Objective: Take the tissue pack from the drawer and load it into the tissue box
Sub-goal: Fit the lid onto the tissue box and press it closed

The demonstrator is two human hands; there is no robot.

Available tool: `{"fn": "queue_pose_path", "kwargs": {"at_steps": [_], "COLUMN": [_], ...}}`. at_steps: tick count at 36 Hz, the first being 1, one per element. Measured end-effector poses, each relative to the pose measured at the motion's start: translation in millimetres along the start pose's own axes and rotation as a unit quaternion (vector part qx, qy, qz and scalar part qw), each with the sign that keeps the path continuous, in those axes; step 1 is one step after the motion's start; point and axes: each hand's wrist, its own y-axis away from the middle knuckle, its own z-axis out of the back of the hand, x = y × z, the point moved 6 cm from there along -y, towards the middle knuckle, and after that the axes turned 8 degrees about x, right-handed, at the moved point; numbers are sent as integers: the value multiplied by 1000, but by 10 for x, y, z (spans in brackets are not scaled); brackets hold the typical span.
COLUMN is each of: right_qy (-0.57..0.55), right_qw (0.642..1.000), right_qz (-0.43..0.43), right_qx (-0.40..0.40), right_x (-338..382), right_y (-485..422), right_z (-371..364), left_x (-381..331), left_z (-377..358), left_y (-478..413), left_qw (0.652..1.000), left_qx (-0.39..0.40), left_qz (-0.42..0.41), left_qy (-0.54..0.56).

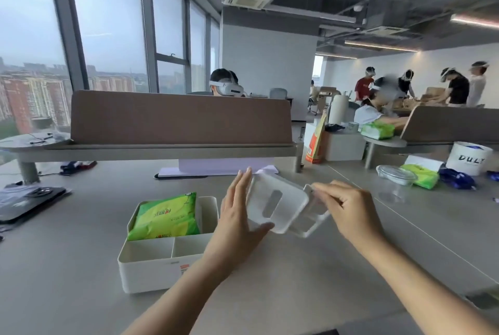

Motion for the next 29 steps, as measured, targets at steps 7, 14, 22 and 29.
{"fn": "queue_pose_path", "kwargs": {"at_steps": [7, 14, 22, 29], "right_qy": [-244, -391, -381, -305], "right_qw": [955, 896, 909, 937], "right_qz": [-142, -184, -171, -143], "right_qx": [-88, -97, 0, 91], "right_x": [-42, 141, 385, 550], "right_y": [-259, -325, -350, -306], "right_z": [-35, -345, -790, -1258], "left_x": [201, 334, 532, 724], "left_z": [121, 349, 901, 1476], "left_y": [-121, -131, -35, 239], "left_qw": [995, 988, 984, 984], "left_qx": [-9, -45, -140, -141], "left_qz": [69, 82, 65, 110], "left_qy": [71, 119, 86, 13]}}
